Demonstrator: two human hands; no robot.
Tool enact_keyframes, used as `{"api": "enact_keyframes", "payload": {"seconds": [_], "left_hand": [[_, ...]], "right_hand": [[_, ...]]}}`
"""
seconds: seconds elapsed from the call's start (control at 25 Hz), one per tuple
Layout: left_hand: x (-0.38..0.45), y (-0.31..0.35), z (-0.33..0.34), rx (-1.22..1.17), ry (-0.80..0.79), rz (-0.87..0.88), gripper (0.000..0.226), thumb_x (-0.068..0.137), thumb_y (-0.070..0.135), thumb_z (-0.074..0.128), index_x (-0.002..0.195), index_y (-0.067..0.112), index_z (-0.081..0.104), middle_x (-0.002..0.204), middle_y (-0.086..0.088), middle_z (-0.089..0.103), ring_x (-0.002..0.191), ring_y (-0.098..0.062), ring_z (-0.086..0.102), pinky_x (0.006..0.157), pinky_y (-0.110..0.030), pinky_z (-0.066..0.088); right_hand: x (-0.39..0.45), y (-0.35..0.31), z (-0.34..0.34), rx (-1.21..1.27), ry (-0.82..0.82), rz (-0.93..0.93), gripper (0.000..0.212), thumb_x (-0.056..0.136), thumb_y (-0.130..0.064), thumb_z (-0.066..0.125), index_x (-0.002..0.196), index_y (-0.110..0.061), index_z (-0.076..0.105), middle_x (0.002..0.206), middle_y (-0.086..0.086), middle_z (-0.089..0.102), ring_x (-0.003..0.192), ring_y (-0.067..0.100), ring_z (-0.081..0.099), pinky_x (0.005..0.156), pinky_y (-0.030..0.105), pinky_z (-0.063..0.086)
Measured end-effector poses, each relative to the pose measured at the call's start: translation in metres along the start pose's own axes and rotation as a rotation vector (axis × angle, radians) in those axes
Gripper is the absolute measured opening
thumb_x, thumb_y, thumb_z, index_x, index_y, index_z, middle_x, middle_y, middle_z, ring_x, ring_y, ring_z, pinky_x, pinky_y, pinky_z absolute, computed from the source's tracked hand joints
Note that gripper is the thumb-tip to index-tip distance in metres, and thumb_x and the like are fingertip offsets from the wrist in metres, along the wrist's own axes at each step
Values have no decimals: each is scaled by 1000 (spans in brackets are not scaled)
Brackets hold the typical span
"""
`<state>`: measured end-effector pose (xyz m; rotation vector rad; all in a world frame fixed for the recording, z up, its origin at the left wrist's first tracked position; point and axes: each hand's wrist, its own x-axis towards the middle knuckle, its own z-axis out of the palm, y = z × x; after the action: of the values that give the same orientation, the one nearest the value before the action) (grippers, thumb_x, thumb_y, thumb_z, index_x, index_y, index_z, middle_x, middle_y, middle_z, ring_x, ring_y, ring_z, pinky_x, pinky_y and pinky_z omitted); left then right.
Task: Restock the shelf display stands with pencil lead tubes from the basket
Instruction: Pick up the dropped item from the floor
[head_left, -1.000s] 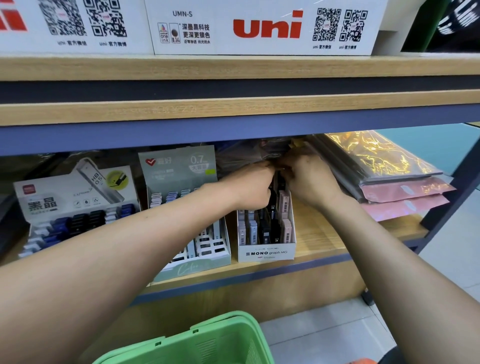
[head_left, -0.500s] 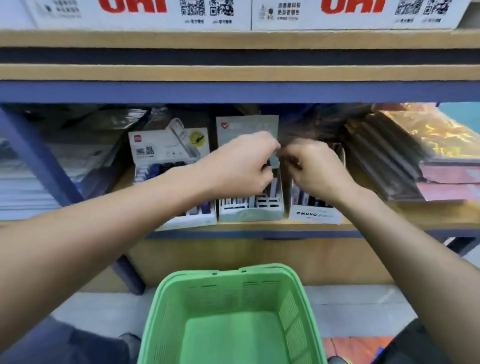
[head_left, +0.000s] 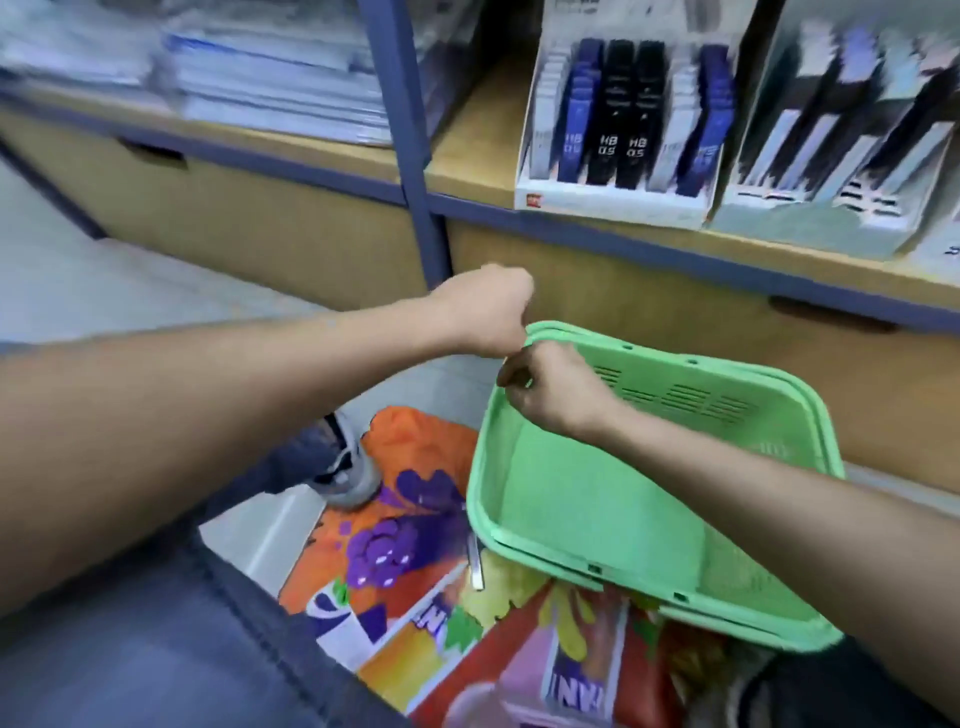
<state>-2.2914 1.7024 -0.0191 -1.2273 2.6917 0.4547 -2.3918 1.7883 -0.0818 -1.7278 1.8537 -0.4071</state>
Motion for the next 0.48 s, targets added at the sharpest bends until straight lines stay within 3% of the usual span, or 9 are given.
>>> {"api": "enact_keyframes", "payload": {"seconds": [0.12, 0.32, 0.48], "left_hand": [[2, -41, 42, -2, -55, -76, 18, 80, 10, 58, 97, 6, 64, 107, -23, 69, 101, -40, 67, 75, -41, 55], [4, -99, 107, -109, -50, -259, 18, 83, 7, 59, 99, 0, 62, 107, -27, 67, 104, -43, 66, 71, -41, 47], [-10, -120, 195, -242, -213, -434, 22, 88, 9, 60, 109, 4, 58, 119, -21, 65, 111, -36, 63, 72, -34, 42]], "right_hand": [[21, -22, 50, 52, -32, 66, 24, 84, -4, 58, 98, -5, 77, 104, 16, 76, 105, 32, 68, 89, 37, 49], [37, -29, 85, -98, -11, 133, 26, 81, -14, 58, 99, -20, 76, 105, 13, 74, 103, 36, 67, 83, 38, 55], [57, -32, 81, -136, 66, 107, 33, 83, -12, 54, 107, -24, 73, 111, 7, 73, 105, 34, 66, 85, 39, 55]]}}
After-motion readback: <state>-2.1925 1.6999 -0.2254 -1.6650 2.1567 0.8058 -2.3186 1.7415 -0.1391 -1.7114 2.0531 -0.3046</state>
